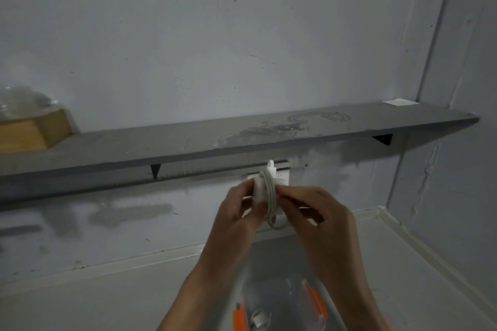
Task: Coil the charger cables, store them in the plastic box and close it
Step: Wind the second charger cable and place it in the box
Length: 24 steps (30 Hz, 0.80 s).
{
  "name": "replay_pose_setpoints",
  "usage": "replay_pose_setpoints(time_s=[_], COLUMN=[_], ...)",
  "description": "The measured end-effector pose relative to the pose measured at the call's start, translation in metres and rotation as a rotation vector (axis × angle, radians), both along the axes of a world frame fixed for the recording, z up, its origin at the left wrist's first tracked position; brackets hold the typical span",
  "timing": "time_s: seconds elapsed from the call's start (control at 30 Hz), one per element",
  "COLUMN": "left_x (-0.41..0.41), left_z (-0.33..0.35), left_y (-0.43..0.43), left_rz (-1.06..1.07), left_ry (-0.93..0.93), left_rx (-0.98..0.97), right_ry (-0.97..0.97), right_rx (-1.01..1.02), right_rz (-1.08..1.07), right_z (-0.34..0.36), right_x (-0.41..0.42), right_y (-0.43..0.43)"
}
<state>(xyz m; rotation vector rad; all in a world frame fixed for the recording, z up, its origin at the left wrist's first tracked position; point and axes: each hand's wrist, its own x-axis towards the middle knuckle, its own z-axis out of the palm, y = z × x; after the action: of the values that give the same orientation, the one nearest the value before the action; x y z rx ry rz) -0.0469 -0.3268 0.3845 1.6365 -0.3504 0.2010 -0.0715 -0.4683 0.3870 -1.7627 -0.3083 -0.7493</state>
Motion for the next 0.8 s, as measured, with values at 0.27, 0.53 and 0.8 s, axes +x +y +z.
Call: replay_pose_setpoints(time_s=[0.27,0.53,0.8], left_x=[0.004,0.005,0.002], left_z=[-0.010,-0.014,-0.011], left_y=[0.000,0.001,0.014], left_rz=[0.017,-0.009,-0.189], left_ry=[0.031,0.146,0.402], left_rx=[0.043,0.016,-0.335], right_ry=[0.088,0.076,0.035], right_rx=[0.229,0.273,-0.321], right_rz=[0.091,0.092,0.158], right_z=[-0.006,-0.017,-0.012], right_x=[0.004,0.008,0.013], right_y=[0.004,0.018,-0.003])
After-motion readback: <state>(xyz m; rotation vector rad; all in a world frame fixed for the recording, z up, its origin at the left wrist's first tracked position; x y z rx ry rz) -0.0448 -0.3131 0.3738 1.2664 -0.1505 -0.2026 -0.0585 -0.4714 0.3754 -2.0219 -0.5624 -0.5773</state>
